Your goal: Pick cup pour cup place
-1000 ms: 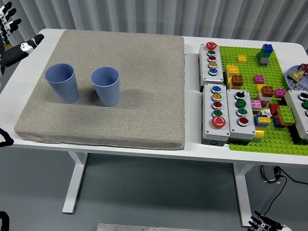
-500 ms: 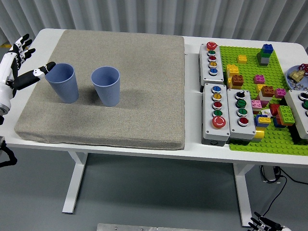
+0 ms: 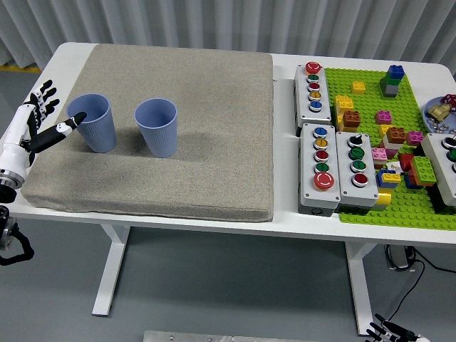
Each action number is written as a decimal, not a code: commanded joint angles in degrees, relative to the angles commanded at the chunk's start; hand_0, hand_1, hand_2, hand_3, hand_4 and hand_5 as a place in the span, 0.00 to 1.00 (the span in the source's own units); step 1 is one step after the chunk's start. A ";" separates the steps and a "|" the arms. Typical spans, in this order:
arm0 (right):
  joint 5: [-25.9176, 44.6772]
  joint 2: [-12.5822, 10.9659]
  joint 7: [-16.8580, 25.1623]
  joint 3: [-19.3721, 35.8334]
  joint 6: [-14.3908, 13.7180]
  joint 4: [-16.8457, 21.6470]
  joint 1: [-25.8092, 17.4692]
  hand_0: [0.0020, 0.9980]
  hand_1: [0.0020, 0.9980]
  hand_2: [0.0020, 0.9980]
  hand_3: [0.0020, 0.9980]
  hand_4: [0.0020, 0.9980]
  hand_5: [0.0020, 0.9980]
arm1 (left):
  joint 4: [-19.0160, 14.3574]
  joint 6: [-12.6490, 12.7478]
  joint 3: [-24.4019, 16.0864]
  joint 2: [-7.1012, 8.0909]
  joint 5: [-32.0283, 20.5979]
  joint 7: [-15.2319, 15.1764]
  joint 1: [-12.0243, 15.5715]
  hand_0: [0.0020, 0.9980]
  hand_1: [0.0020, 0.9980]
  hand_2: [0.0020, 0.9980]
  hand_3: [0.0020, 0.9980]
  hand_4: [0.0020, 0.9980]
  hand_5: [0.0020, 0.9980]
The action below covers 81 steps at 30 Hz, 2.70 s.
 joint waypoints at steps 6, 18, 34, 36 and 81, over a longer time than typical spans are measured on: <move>0.31 0.02 -0.01 -0.24 0.00 0.00 0.04 0.77 0.70 0.73 0.62 0.23 0.15 | 2.56 -1.03 0.22 -0.12 -3.35 -0.09 -0.59 0.92 0.92 1.00 1.00 0.97 0.44; 1.04 -0.01 0.15 -0.88 -0.06 0.00 0.14 0.77 0.70 0.73 0.62 0.23 0.15 | 6.13 -3.09 1.38 -1.48 -8.53 -0.36 -1.50 0.91 0.91 1.00 1.00 0.97 0.46; 1.10 0.20 0.10 -1.06 -0.11 0.00 0.04 0.77 0.70 0.73 0.62 0.23 0.15 | 6.57 -2.95 1.87 -2.32 -5.30 -1.16 -1.46 0.91 0.91 1.00 1.00 0.94 0.40; 1.03 0.23 0.08 -1.00 -0.10 0.00 -0.01 0.77 0.70 0.73 0.62 0.23 0.15 | 6.62 -3.35 1.70 -2.34 -5.19 -1.54 -1.42 0.91 0.91 1.00 1.00 0.94 0.40; 0.63 0.15 0.01 -0.19 0.26 0.00 0.43 0.77 0.70 0.73 0.62 0.23 0.15 | 8.66 -4.50 2.35 -3.74 -4.11 -1.49 -3.98 0.90 0.91 1.00 1.00 0.86 0.18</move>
